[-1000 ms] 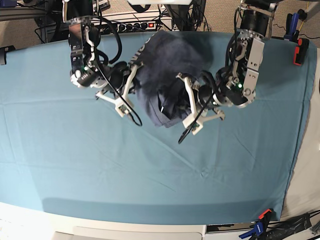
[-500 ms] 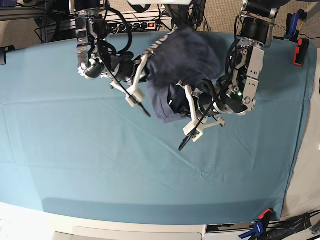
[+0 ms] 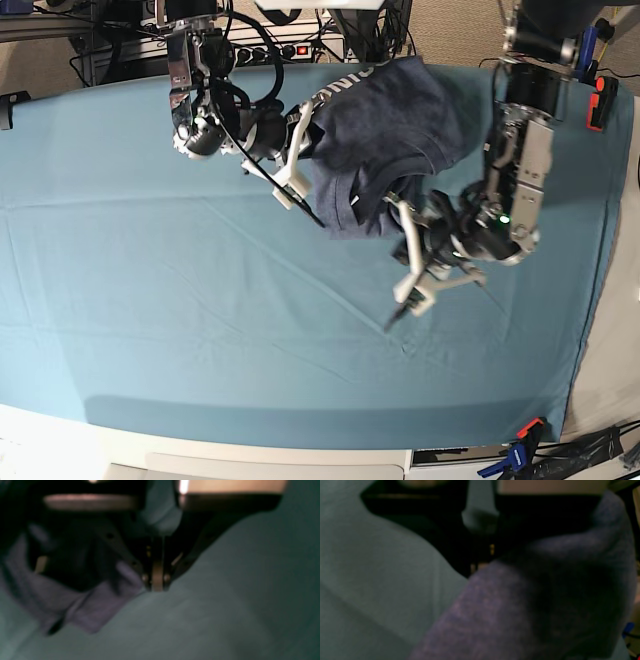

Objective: Fold the T-shirt properly
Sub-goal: 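Fold the lifted shirt over onto itself and release both grippers, then press and tuck the shirt edge with the left gripper to square the stack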

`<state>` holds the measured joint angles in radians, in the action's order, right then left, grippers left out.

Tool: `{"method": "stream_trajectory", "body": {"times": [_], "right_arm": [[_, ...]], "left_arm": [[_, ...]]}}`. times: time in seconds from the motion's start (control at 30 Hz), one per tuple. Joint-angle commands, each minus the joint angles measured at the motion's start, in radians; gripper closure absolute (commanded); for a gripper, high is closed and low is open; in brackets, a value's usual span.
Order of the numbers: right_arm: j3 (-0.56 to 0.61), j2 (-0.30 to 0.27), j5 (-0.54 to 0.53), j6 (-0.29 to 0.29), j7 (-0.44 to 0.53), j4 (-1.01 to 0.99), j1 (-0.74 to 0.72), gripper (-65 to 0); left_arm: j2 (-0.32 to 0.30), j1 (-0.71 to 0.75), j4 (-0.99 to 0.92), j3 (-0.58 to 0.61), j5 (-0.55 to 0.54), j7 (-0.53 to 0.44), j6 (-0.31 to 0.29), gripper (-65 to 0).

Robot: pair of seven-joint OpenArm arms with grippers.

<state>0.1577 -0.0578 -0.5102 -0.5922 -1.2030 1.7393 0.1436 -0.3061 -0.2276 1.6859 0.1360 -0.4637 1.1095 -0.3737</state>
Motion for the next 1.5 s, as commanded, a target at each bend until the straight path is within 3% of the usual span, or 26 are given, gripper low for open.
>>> {"method": "stream_trajectory", "body": {"times": [0.0, 0.07, 0.13, 0.2, 0.37, 0.5, 0.57, 0.77, 0.93, 1.47], "right_arm": [[-0.002, -0.003, 0.021, 0.006, -0.003, 0.009, -0.026, 0.0], [-0.003, -0.003, 0.021, 0.006, -0.003, 0.009, -0.058, 0.0], [-0.002, -0.003, 0.021, 0.008, -0.012, 0.009, -0.092, -11.0], [-0.003, -0.003, 0.023, 0.013, -0.019, 0.009, -0.121, -17.1], [-0.014, -0.003, 0.103, 0.052, -0.001, 0.009, -0.173, -17.3], [-0.099, -0.003, 0.108, 0.059, 0.006, 0.009, -0.221, -17.3], [-0.162, -0.003, 0.108, 0.059, 0.007, 0.009, -0.246, -17.3], [-0.343, -0.003, 0.07, 0.058, 0.011, 0.009, -0.278, -17.3], [-0.434, -0.003, 0.031, 0.045, 0.006, 0.008, -0.277, -17.3], [-0.447, -0.003, 0.028, 0.043, 0.007, 0.008, -0.277, -17.3]], "left_arm": [[-0.017, -0.021, 0.017, -0.022, -0.012, 0.0, 0.0, 0.0], [-0.04, -0.021, 0.017, -0.061, -0.022, 0.013, 0.0, 0.0], [-0.065, -0.018, 0.017, -0.11, -0.059, 0.021, -0.001, 0.0], [-0.086, -0.004, 0.017, -0.166, -0.082, 0.023, -0.005, -2.2], [-0.119, 0.084, 0.017, -0.317, -0.173, 0.033, -0.02, -11.0], [-0.118, 0.2, 0.017, -0.426, -0.275, 0.047, -0.052, -22.3], [-0.118, 0.26, 0.017, -0.469, -0.325, 0.055, -0.063, -24.8], [-0.117, 0.424, 0.017, -0.565, -0.483, 0.082, -0.108, -24.9], [-0.116, 0.518, 0.017, -0.597, -0.582, 0.1, -0.126, -31.2], [-0.009, 0.577, 0.017, -0.597, -0.682, 0.121, -0.171, -31.3]]}}
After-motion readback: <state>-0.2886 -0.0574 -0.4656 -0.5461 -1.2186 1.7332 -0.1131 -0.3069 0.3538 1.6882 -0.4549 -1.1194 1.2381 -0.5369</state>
